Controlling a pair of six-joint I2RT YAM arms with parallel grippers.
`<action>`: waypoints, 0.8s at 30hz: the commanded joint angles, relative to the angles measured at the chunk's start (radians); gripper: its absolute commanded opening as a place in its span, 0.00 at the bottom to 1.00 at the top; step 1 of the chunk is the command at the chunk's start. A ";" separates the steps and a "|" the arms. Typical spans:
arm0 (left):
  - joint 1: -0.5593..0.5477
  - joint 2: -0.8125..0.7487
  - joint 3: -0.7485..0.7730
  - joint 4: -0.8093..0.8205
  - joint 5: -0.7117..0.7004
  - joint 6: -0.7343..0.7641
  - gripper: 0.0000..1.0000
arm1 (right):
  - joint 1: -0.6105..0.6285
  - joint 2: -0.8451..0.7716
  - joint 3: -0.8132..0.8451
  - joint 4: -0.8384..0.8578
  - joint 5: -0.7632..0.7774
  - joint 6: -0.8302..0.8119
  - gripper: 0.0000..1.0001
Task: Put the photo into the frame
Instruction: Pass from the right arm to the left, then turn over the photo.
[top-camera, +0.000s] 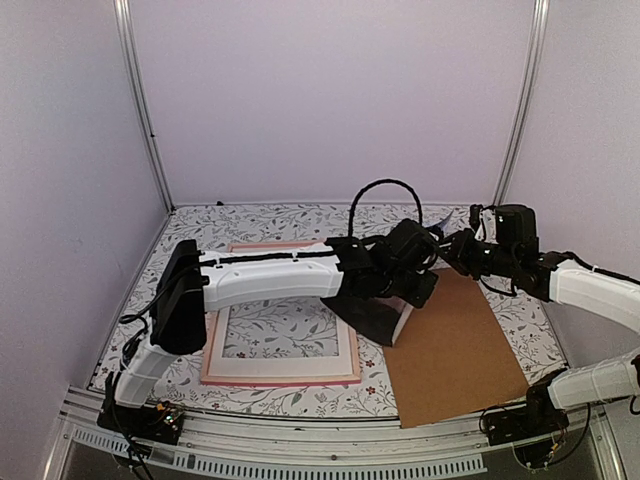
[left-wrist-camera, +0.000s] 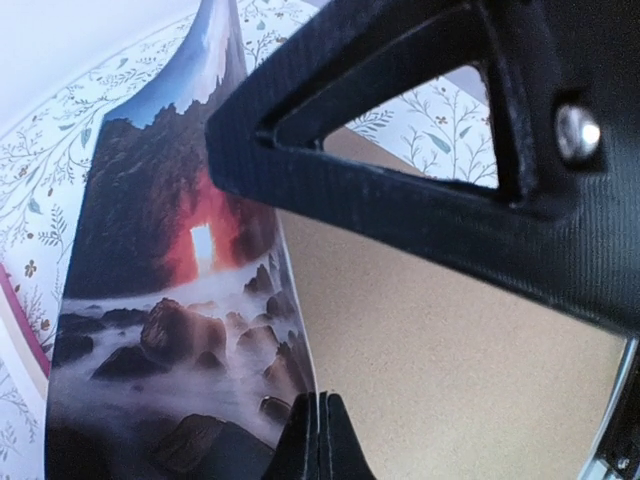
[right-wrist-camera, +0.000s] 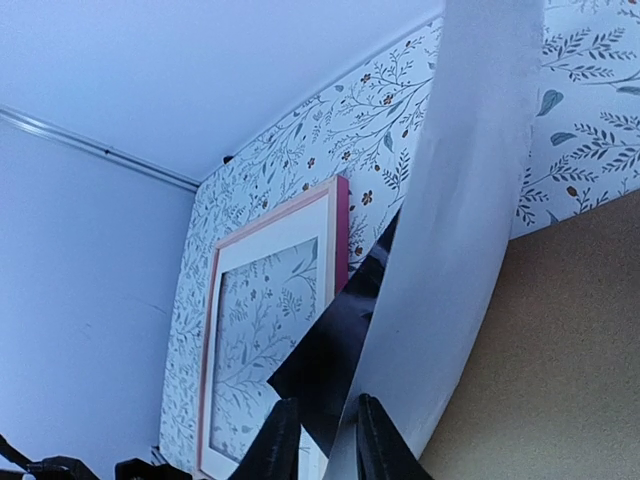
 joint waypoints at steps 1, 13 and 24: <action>0.022 -0.089 -0.030 0.008 -0.003 0.008 0.00 | 0.008 -0.006 0.052 -0.010 0.003 -0.023 0.31; 0.094 -0.297 -0.212 0.115 0.095 -0.015 0.00 | -0.006 -0.046 0.342 -0.246 -0.114 -0.149 0.61; 0.206 -0.660 -0.515 0.374 0.356 -0.135 0.00 | -0.082 -0.104 0.555 -0.354 -0.191 -0.260 0.66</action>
